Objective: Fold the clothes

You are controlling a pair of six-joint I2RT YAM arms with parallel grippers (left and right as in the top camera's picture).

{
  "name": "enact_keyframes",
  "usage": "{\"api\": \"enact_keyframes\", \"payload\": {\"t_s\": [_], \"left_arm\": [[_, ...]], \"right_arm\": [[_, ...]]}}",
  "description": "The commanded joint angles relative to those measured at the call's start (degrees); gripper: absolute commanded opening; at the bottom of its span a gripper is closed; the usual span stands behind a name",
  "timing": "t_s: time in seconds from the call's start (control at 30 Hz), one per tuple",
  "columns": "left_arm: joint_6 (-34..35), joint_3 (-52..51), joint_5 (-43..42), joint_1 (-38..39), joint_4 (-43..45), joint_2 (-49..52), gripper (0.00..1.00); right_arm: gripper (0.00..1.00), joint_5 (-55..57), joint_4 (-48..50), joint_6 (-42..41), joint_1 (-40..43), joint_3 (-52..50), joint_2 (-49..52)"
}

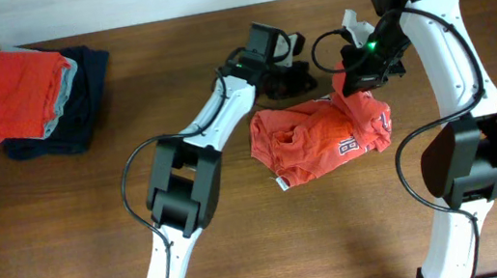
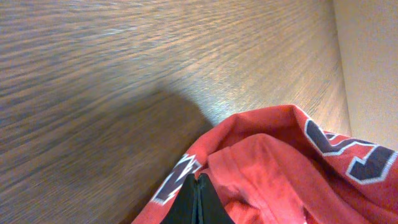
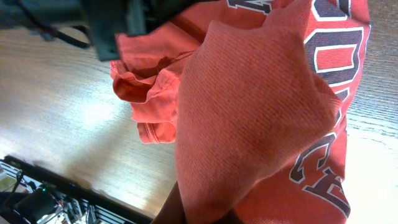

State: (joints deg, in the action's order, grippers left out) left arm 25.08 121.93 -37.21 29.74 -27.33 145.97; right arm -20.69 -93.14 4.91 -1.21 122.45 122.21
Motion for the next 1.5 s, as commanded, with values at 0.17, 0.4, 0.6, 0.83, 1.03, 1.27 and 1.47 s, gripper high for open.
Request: {"api": "enact_keyframes", "payload": {"t_s": [0.17, 0.4, 0.6, 0.83, 1.03, 1.27, 1.47], "left_arm": [[-5.3, 1.2, 6.9, -4.3, -12.3, -2.8, 0.00], [-8.9, 1.2, 19.6, -4.7, -23.0, -2.8, 0.00], [-10.5, 1.2, 20.8, -5.0, -24.5, -2.8, 0.00], [-12.0, 1.2, 20.8, -5.6, -24.9, -2.8, 0.01], [-12.0, 1.2, 24.3, -6.5, -25.0, -2.8, 0.00], [-12.0, 1.2, 24.9, -8.0, -25.0, -2.8, 0.00], [-12.0, 1.2, 25.1, -8.3, -25.0, -2.8, 0.00]], "right_arm": [[0.04, 0.9, -0.5, -1.0, -1.4, 1.4, -1.6], [0.04, 1.0, 0.8, -1.4, -5.2, 1.3, -1.6], [0.04, 2.2, 2.0, -1.4, -9.4, 1.2, -0.7], [0.04, 3.4, 4.6, -1.4, -13.7, -0.4, 1.9], [0.04, 3.4, 8.6, -2.1, -17.8, -4.9, 3.6], [0.04, 3.3, 13.8, -2.4, -22.0, -9.2, 3.8], [0.05, 3.4, 16.2, -2.4, -24.3, -10.0, 3.8]]}}
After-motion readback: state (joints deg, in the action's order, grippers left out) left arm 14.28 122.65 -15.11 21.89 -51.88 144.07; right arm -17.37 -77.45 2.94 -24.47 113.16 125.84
